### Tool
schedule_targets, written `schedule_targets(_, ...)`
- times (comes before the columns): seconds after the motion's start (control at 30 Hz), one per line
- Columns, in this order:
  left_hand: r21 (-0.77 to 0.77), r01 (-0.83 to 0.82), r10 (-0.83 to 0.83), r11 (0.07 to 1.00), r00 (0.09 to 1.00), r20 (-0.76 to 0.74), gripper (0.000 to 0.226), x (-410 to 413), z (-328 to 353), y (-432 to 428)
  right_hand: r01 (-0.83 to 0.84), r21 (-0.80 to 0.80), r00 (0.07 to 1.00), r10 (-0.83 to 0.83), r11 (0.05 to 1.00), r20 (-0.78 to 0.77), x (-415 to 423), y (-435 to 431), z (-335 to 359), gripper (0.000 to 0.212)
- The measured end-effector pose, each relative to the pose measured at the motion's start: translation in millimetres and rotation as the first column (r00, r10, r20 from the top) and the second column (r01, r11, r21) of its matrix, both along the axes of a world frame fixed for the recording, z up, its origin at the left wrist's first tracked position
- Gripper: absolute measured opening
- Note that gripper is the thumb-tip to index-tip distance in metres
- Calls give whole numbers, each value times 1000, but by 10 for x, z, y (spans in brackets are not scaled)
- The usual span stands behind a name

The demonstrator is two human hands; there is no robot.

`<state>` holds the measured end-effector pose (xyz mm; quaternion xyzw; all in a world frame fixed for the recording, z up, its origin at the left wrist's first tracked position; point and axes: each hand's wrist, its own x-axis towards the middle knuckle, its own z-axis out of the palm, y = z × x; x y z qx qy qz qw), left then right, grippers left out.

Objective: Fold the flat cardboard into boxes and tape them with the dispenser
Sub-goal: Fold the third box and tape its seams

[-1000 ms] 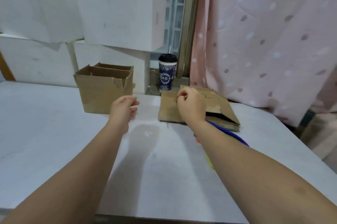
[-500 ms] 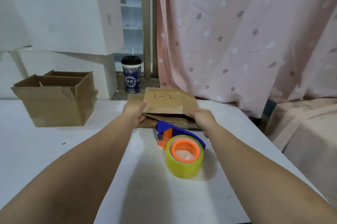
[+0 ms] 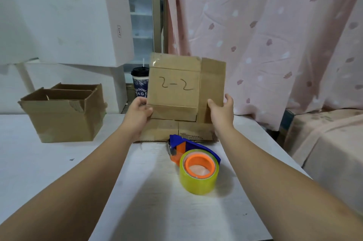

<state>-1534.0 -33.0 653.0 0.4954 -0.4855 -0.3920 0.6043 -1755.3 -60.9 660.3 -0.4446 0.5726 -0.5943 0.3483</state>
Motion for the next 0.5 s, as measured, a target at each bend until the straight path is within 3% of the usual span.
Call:
schedule_targets(0.1,-104,-18,21,994,999,24,29,160,117,256,-153,-166,986,162,974,42,174,158,285,51)
schedule_targets(0.17,-178,1,-1,984,1000,1,44,255,183,471,-270,-241,959,282,932,17,358,309,442,46)
schedule_targets(0.23,-240,-36,38,970,999,2,62,330,221,690,-380,-271,924,379,885,-57,577,492,537,56)
schedule_targets(0.37,-342,-129,139,931,990,4,70,467,174,1149,-559,-284,828,509,779,-236,888,977,528,91)
schedule_targets(0.5,-405,-120,180,906,977,113,61,583,-41,1625,-652,-343,758,573,676,-311,911,1358,265,90)
